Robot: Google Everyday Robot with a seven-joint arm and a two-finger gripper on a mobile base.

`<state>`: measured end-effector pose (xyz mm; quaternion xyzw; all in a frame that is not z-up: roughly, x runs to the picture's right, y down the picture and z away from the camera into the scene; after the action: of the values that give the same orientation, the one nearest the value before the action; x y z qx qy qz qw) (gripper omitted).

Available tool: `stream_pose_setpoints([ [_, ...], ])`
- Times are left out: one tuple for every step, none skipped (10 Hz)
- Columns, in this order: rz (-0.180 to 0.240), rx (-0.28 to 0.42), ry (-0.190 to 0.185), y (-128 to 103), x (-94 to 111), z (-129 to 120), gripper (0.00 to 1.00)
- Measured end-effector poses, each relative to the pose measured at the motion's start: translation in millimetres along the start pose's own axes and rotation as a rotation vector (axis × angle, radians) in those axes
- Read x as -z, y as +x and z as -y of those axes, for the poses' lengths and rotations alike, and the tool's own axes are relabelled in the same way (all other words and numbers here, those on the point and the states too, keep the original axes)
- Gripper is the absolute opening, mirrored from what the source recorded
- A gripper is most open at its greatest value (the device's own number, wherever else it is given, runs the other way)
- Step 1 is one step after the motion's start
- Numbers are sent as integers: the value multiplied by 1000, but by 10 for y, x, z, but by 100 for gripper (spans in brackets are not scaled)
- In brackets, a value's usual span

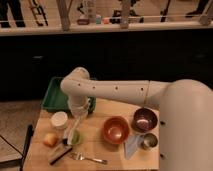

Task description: Place brush in plastic cup

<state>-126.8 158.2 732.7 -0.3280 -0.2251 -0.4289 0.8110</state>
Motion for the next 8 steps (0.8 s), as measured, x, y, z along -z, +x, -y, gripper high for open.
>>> stream_pose_setpoints([
  [1, 3, 1, 1, 15, -2, 0],
  [6, 11, 6, -3, 37, -1, 0],
  [12, 16, 8, -4, 49, -7, 0],
  [18, 23, 9, -13, 54, -8, 0],
  [26, 30, 10, -19, 55, -14, 0],
  [32, 35, 9, -21, 56, -20, 0],
  [38, 41, 9, -32, 60, -19, 0],
  [42, 46, 6, -36, 55, -27, 0],
])
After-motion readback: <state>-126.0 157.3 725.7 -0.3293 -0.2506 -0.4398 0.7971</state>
